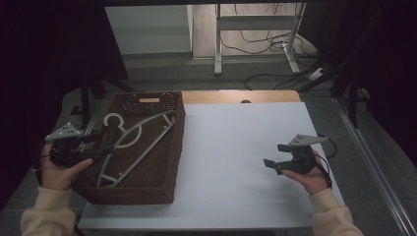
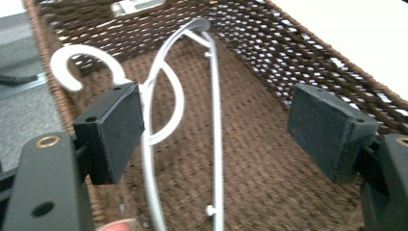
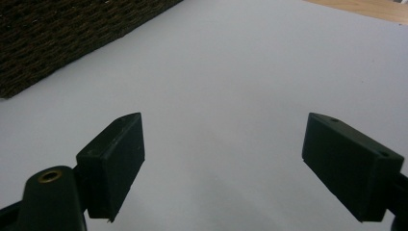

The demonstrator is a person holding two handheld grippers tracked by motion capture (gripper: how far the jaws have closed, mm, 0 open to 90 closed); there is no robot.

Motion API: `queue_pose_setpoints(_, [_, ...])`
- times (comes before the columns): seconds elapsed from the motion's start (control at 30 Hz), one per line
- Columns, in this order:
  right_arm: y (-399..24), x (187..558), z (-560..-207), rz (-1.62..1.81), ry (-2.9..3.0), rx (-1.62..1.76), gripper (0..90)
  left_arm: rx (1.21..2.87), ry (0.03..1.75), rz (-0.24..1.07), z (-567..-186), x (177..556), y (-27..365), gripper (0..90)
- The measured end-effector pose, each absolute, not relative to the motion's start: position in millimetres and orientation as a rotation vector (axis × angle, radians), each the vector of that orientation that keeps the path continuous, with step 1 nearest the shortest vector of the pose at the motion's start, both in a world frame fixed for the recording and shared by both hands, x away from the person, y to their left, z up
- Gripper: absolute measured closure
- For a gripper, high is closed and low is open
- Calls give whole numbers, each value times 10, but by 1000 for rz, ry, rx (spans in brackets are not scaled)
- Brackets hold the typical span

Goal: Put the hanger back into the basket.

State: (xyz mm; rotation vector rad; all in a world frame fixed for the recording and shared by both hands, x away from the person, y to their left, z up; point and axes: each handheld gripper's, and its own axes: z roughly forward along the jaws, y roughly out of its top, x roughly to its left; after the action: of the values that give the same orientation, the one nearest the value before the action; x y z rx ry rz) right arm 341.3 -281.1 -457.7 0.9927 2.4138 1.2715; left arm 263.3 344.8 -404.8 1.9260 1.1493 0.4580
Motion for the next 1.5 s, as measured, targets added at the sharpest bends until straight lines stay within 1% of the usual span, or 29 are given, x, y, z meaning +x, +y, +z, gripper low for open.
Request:
queue_pose_setpoints(0.2, [-2791, 3387, -4571, 1274, 2412, 981, 144, 1965, 1077, 425, -4038, 2509, 3186, 193])
queue_pose_setpoints(0.37, [-2805, 3347, -4538, 1287, 2397, 977, 144, 1990, 1028, 424, -4011, 2447, 2954, 178])
queue_pose_setpoints(0.67, [-2827, 3267, -4448, 1305, 2356, 968, 144, 1972, 1033, 378, -4070, 2453, 2718, 168])
queue_pose_setpoints(1.03, [-2864, 3247, -4409, 1333, 2334, 973, 143, 1996, 1057, 344, -4211, 2519, 2553, 162])
queue_pose_setpoints(1.5, [-2887, 3225, -4406, 1332, 2320, 986, 143, 1982, 1064, 341, -4224, 2535, 2577, 158])
